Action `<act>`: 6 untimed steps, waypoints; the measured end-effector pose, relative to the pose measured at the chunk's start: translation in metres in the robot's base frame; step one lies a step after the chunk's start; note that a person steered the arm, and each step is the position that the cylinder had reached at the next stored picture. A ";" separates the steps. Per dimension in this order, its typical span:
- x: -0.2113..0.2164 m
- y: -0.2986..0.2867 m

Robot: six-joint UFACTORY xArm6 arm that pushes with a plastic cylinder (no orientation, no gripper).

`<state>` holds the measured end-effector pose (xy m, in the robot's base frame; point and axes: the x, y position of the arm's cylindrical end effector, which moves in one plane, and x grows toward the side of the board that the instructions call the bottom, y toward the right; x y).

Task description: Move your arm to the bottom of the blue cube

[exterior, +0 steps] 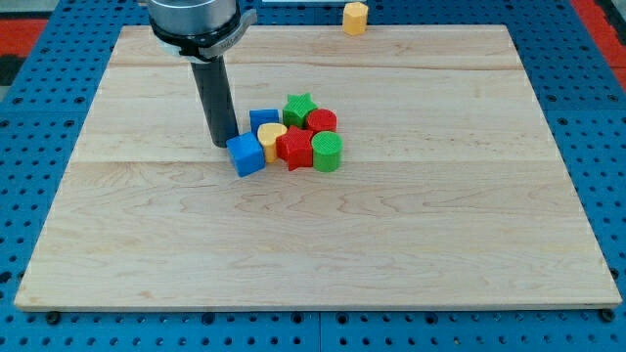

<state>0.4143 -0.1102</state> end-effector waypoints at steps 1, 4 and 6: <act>0.008 -0.020; 0.077 -0.008; 0.065 0.027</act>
